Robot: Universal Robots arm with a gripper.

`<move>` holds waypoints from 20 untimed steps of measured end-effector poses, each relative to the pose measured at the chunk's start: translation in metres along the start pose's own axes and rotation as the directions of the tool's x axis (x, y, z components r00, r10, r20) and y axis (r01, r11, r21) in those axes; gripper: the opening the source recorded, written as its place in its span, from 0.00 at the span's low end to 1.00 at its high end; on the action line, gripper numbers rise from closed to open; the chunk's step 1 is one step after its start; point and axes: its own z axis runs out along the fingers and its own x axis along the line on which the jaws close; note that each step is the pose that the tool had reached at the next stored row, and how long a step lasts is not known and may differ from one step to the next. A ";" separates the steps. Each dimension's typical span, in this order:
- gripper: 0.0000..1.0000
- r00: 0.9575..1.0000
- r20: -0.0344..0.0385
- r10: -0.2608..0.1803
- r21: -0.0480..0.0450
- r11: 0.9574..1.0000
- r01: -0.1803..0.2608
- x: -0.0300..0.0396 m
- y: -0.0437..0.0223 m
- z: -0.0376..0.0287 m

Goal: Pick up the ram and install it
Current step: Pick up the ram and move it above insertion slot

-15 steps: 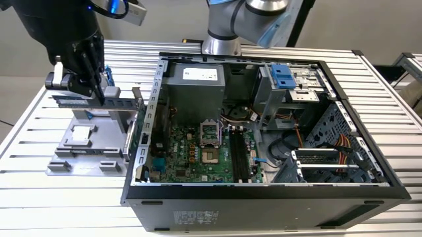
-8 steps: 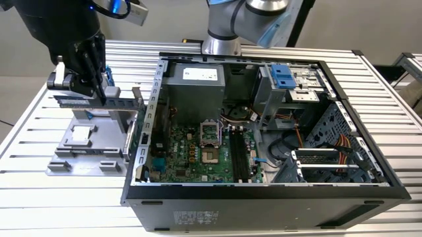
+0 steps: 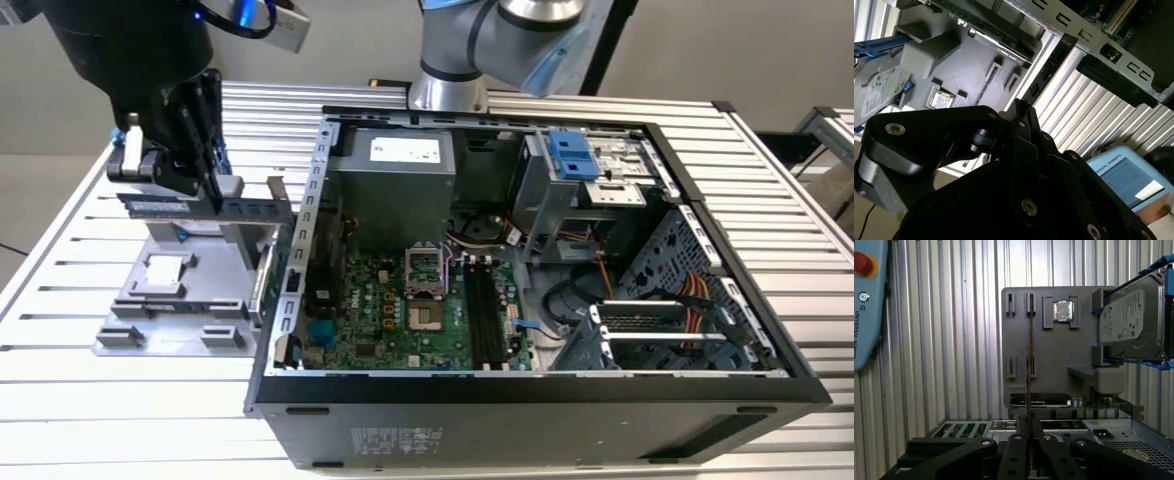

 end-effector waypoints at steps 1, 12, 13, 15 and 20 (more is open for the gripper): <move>0.00 1.000 0.000 0.000 0.000 1.000 0.000 0.0000 -0.0009 0.0000; 0.00 1.000 0.000 0.000 0.000 1.000 0.000 -0.0004 -0.0107 -0.0002; 0.00 1.000 0.000 0.000 0.000 1.000 0.000 -0.0004 -0.0114 -0.0002; 0.00 1.000 0.000 0.000 0.000 1.000 0.000 -0.0005 -0.0130 -0.0002; 0.00 1.000 0.000 0.000 0.000 1.000 0.000 -0.0007 -0.0169 -0.0002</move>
